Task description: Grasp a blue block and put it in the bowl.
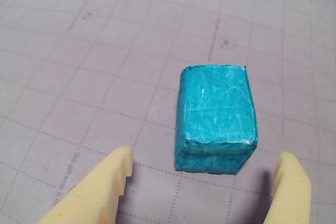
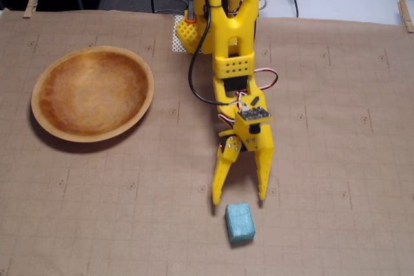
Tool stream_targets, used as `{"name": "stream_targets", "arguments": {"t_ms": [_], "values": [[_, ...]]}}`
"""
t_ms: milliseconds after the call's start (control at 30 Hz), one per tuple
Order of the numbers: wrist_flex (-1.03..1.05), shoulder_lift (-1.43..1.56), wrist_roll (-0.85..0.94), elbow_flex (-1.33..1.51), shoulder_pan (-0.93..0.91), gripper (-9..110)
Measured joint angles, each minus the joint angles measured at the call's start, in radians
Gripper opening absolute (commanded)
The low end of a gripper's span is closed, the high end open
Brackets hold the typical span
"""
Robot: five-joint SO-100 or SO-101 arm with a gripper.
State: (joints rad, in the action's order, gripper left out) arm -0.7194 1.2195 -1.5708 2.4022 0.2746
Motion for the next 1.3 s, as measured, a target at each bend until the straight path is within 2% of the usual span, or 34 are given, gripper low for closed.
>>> {"name": "stream_targets", "arguments": {"t_ms": [1300], "values": [[0.000,-0.218,-0.078,-0.239,-0.023,32]]}}
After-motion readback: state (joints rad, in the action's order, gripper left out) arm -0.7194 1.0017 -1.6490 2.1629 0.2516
